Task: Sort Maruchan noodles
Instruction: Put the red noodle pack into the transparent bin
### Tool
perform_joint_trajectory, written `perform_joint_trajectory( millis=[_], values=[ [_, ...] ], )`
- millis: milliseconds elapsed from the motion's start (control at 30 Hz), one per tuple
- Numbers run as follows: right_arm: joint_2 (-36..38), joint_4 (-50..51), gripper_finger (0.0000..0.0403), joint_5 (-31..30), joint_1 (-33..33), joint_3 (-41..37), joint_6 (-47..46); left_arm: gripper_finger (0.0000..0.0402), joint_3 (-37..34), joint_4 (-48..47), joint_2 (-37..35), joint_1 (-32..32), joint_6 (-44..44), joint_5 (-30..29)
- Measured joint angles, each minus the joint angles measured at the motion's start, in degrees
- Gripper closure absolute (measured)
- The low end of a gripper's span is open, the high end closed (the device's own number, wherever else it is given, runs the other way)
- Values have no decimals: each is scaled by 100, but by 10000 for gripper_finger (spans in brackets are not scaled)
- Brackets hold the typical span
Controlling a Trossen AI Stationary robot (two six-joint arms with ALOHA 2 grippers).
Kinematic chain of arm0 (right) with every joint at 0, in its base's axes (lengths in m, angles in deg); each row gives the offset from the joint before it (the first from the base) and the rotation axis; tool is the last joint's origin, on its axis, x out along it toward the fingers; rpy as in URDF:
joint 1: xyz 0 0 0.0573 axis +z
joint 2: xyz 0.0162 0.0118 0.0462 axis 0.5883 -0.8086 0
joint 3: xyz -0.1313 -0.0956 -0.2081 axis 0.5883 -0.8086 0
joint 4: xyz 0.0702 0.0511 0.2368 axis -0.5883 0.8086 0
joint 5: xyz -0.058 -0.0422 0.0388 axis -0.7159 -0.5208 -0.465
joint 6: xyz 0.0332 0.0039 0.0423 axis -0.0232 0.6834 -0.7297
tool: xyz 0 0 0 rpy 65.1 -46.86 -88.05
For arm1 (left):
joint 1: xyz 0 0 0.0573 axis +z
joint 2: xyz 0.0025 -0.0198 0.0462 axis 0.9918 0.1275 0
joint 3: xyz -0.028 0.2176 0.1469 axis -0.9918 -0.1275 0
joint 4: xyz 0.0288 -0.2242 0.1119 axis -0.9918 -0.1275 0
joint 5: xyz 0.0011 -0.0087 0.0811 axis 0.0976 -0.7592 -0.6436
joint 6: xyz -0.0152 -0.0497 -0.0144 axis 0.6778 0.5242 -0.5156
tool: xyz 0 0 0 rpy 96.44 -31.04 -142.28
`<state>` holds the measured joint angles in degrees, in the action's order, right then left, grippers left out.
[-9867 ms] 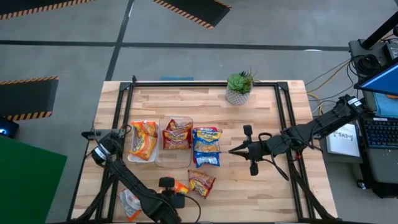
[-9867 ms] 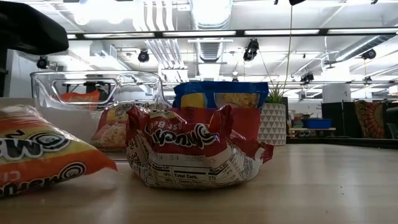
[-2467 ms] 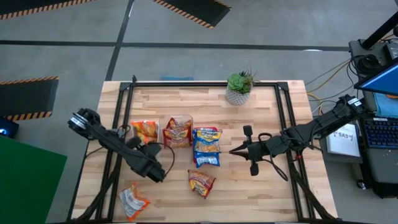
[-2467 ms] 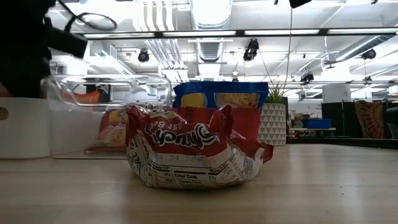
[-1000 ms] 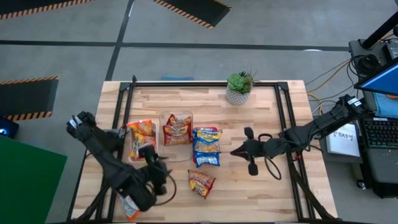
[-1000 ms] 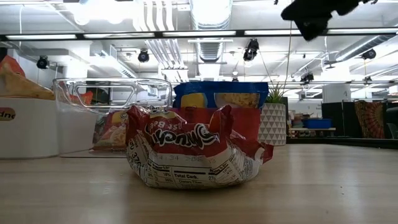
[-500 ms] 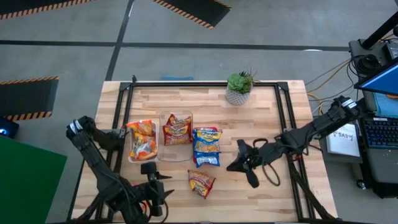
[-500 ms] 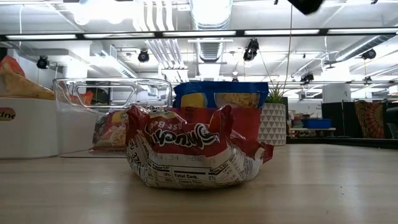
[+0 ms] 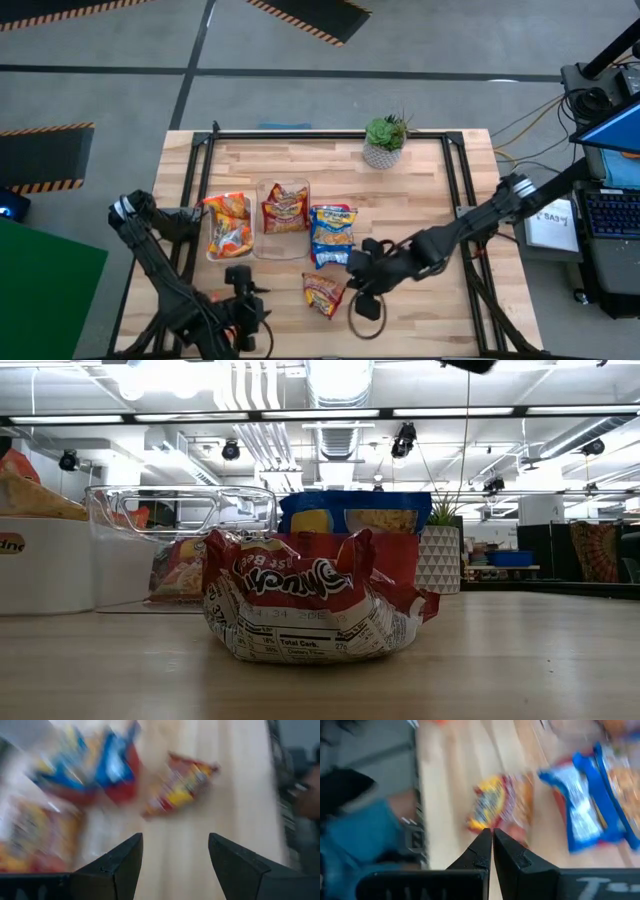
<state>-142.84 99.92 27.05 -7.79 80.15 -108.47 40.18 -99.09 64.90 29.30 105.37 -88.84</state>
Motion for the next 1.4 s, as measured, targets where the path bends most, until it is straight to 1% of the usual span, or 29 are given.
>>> perform_joint_trajectory(
  millis=[100,167,233,300,367,433,533,600,667,767,867,967,1067,1200,1300,1400],
  values=[
    [-409,855,394,20,46,407,-255,194,-4,-134,40,-38,728,800],
    [-625,1180,394,22,89,531,-334,194,-4,-217,136,-49,1104,1228],
    [-805,1171,394,20,132,571,-420,194,-12,-292,269,-57,1270,1434],
    [-1001,1178,392,41,179,593,-474,194,-13,-313,399,-57,1245,1475],
    [-1199,1145,383,90,209,655,-489,194,-13,-342,510,-57,1108,1447],
    [-1377,1133,368,188,230,726,-573,193,-11,-363,583,-57,971,1290],
    [-1651,1012,333,180,303,910,-596,193,-10,-385,638,-51,825,930],
    [-1859,921,303,53,351,1057,-588,193,-7,-420,648,-53,791,617],
    [-2089,851,273,-164,402,1260,-544,193,-5,-421,648,-57,791,373],
    [-2466,851,227,-580,459,1623,-350,193,-2,-418,648,-57,837,164],
    [-2834,879,188,-1053,483,1943,-272,193,0,-400,675,-59,952,110],
    [-3177,963,161,-1399,487,2217,-243,193,0,-374,757,-84,1127,112],
    [-3538,930,147,-1533,509,2546,-80,193,0,-336,869,-140,1312,109],
    [-3998,955,143,-1674,551,3025,-13,193,0,-245,1094,-255,1453,110],
    [-4259,985,150,-1943,542,3298,-47,193,0,-210,1271,-300,1527,37],
    [-4454,1175,165,-2228,503,3441,-274,193,0,-181,1411,-310,1543,-37]
  ],
)
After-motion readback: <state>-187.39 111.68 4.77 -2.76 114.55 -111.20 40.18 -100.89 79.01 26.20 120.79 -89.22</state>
